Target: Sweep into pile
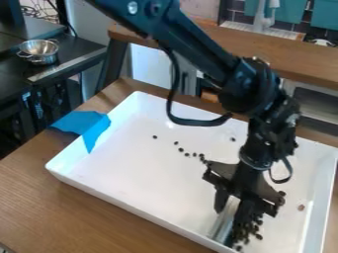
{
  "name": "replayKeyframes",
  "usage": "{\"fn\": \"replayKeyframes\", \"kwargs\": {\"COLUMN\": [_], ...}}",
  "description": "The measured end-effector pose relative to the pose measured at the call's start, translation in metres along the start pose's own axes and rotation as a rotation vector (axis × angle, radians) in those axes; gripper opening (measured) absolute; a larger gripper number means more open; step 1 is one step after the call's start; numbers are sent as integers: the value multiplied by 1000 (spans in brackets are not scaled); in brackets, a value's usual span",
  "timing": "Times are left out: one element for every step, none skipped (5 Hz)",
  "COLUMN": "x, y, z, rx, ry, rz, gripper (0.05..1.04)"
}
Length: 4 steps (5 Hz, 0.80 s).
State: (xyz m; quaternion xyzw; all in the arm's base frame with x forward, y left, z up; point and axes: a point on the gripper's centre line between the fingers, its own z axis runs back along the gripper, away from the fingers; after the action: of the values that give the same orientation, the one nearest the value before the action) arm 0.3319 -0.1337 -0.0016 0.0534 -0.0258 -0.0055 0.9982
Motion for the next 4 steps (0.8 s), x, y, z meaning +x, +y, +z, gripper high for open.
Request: {"fn": "replayKeyframes", "kwargs": {"x": [7,13,9,11], "y": [-16,-29,-38,-25], "z": [0,2,5,20], "rx": [-1,-17,-52,-94], "ry": [-7,-16,13,34], "rz": [3,-1,-4,-7], "gripper": [351,351,351,351]}}
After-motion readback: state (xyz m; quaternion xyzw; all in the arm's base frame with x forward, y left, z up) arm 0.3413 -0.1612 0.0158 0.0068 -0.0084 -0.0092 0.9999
